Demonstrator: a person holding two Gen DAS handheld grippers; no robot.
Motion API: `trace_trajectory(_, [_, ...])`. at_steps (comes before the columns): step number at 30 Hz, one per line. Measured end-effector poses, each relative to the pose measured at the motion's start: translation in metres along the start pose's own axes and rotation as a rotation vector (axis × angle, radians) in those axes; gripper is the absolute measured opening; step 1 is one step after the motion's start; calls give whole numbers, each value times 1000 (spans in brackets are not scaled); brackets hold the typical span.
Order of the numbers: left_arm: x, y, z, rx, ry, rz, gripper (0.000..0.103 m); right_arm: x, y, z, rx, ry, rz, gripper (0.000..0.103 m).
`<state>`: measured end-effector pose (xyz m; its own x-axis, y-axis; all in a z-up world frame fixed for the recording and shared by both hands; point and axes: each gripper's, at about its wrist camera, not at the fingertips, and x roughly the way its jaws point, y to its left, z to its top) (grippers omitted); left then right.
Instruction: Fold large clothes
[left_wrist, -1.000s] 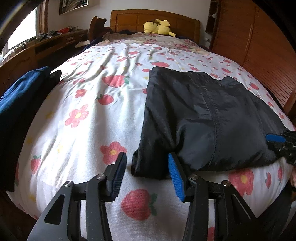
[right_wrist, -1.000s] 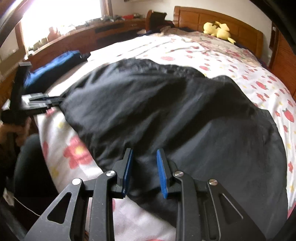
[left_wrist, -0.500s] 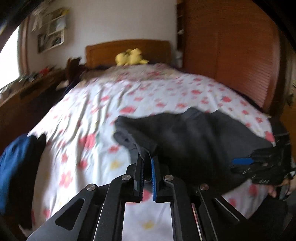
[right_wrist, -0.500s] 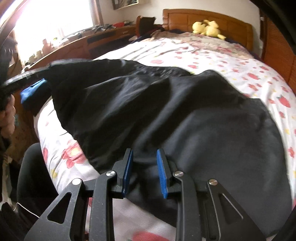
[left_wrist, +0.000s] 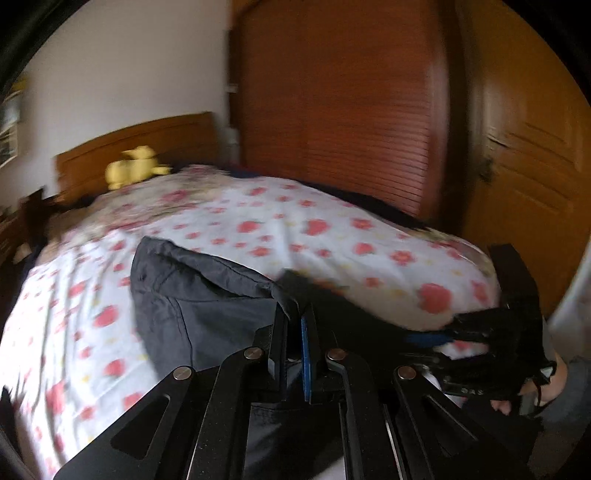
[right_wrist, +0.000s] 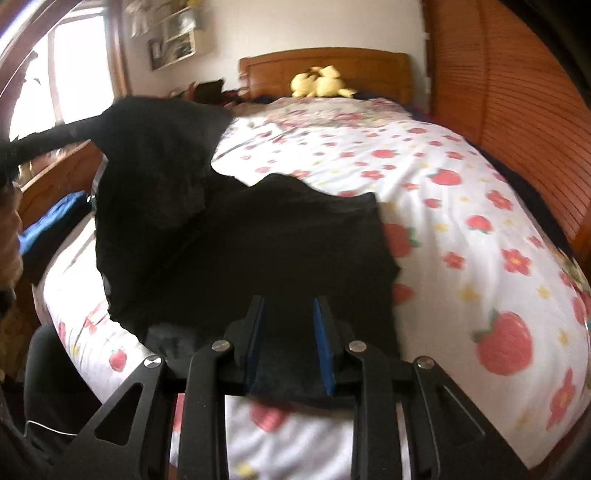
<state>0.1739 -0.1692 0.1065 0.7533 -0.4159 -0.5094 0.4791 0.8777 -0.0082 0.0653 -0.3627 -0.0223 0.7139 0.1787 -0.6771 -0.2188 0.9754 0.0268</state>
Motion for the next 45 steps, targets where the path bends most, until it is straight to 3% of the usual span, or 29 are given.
trace_trajectory(4, [32,-40,-4,53,58,-119,5,-21,-28,-6,42,-21,-50,27])
trace_trajectory(10, [58,-40,-31,37,140,-127,5,-32,-51,-8,69,-13,-100,27])
trace_trajectory(13, [56,-30,-28,1,122,-119,7,-39,-49,-9,61,-24,-97,27])
trace_trajectory(20, [4,-23,-22,-34,45,-80,12,-51,-31,3,27,-71,-60,27])
trace_trajectory(28, [-48,-9,-54,-27,-17,35,29,-44,10,36,-2,-153,45,27])
trace_trajectory(33, [-60,4,-83,-56,-12,77,40,-14,32,48,-34,-103,67,36])
trace_trajectory(38, [-65,14,-106,-93,12,94,46,23,43,51,-82,-18,31,36])
trace_trajectory(45, [-67,29,-138,-166,54,91,49,37,35,52,-90,14,8,36])
